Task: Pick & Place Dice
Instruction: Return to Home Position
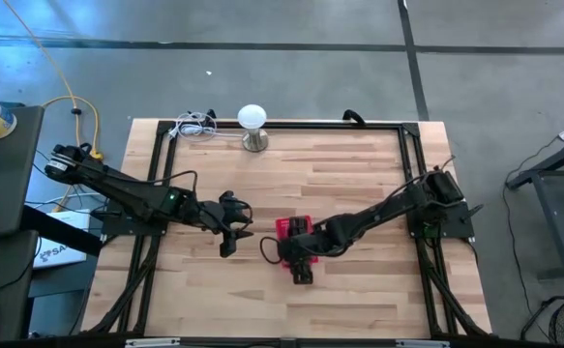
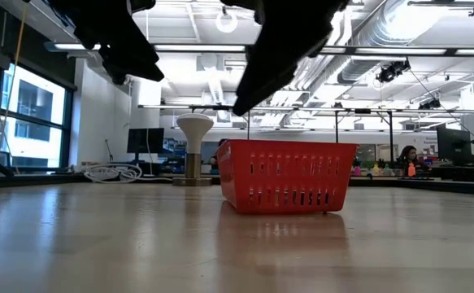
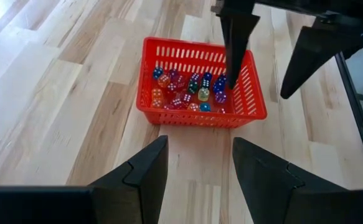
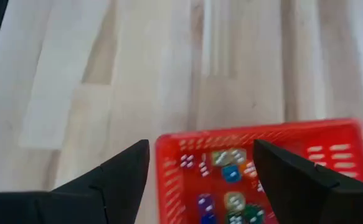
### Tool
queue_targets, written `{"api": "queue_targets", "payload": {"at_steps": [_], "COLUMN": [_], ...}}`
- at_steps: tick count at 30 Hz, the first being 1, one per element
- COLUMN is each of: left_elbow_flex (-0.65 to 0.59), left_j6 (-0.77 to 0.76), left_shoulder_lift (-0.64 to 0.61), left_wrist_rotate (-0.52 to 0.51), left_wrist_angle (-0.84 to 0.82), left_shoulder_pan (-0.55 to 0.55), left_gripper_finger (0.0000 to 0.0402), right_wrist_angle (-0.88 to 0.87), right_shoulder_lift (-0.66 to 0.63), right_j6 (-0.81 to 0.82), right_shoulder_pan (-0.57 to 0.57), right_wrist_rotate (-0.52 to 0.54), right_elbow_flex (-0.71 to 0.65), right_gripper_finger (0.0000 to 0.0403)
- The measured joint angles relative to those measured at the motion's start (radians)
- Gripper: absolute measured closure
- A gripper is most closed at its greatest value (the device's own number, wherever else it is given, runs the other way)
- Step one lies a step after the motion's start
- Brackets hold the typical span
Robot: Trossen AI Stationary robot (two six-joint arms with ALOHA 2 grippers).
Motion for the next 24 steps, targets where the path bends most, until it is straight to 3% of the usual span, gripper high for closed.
{"api": "queue_targets", "payload": {"at_steps": [5,8,11,15,20,24], "left_elbow_flex": [0.0,0.0,0.0,0.0,0.0,0.0], "left_j6": [0.0,0.0,0.001,0.052,0.066,0.055], "left_shoulder_lift": [0.0,0.0,0.0,0.005,0.018,-0.01], "left_wrist_rotate": [0.0,0.0,0.0,-0.001,-0.004,0.004], "left_wrist_angle": [0.0,0.0,-0.01,-0.054,-0.054,-0.042], "left_shoulder_pan": [0.0,0.0,0.0,0.0,0.0,-0.005], "left_gripper_finger": [0.0227,0.0227,0.0227,0.0227,0.0227,0.023], "right_wrist_angle": [0.011,0.013,-0.031,-0.078,-0.175,-0.292], "right_shoulder_lift": [0.002,0.002,-0.01,-0.019,-0.038,-0.126], "right_j6": [0.004,0.006,0.014,0.034,0.007,0.0], "right_shoulder_pan": [0.0,0.012,0.023,0.036,0.056,0.07], "right_wrist_rotate": [0.024,0.069,0.079,0.123,0.152,0.188], "right_elbow_flex": [0.0,0.0,-0.001,0.001,-0.001,-0.001], "right_gripper_finger": [0.0138,0.0176,0.025,0.0378,0.0399,0.04]}}
